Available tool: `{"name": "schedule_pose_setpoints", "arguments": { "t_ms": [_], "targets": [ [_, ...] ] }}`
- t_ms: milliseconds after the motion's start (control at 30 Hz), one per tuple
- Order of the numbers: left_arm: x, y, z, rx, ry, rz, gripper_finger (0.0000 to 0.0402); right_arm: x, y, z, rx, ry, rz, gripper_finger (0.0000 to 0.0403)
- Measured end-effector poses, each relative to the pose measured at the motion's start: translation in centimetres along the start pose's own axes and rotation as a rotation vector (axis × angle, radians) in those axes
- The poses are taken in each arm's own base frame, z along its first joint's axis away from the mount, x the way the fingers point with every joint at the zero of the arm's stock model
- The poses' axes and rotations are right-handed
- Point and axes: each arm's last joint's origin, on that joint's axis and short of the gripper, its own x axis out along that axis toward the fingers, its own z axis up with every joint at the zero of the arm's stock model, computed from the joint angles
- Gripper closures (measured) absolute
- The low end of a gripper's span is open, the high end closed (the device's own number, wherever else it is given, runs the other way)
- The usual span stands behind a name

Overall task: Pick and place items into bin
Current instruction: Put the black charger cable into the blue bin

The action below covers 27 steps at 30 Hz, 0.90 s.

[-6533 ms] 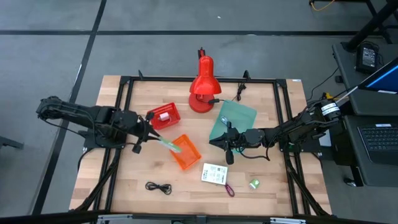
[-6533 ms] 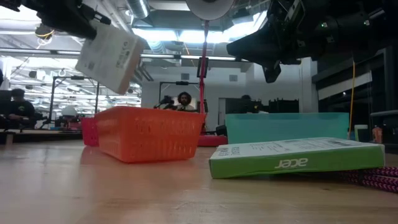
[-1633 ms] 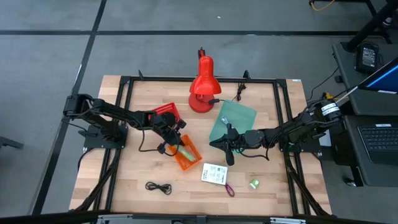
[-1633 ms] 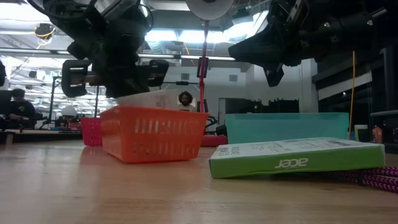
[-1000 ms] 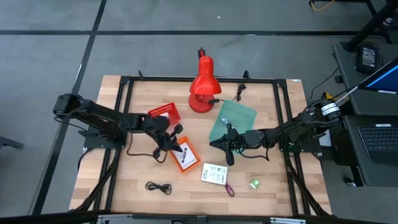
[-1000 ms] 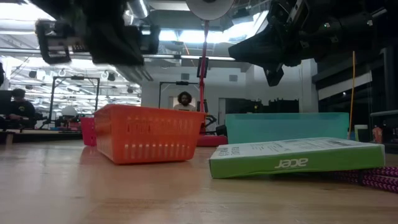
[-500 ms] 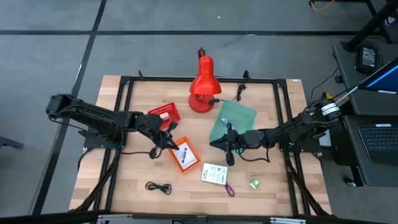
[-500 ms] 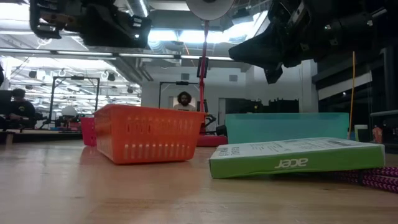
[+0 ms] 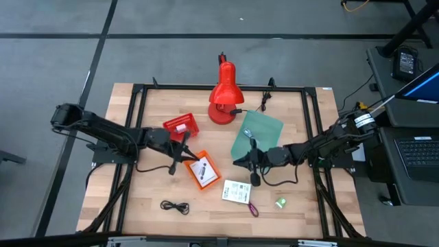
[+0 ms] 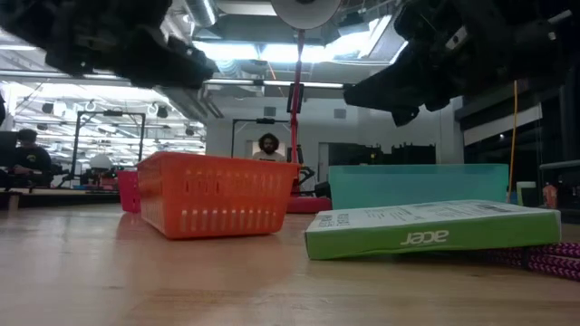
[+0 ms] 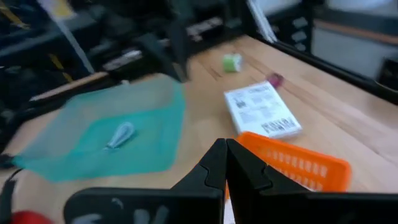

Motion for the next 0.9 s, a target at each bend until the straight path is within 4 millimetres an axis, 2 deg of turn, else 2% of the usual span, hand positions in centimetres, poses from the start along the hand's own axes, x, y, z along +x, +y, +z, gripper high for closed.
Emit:
{"name": "schedule_pose_setpoints", "arguments": {
  "t_ms": [100,267,633,900],
  "targets": [
    [-0.7,-0.3,-1.2,-0.035,-0.033,0.065,0.0400,-0.1,0.3,0.0,-0.022,0.001,0.019,0.0399],
    [-1.6,-0.3,-1.4,-0.064,-0.063,0.105,0.0400,-0.4,0.5,0.2,-0.039,0.000,0.027,0.0399],
    [-4.5,-0.7,-0.7,-0.131,-0.060,0.092,0.0400,-1.4,0.4,1.7,0.002,-0.033,0.035,0.0399],
    [-5.3,-2.2,0.1,-0.128,-0.111,0.004,0.0400,-1.6,0.5,1.9,-0.001,-0.038,0.045,0.0399]
  ]
}}
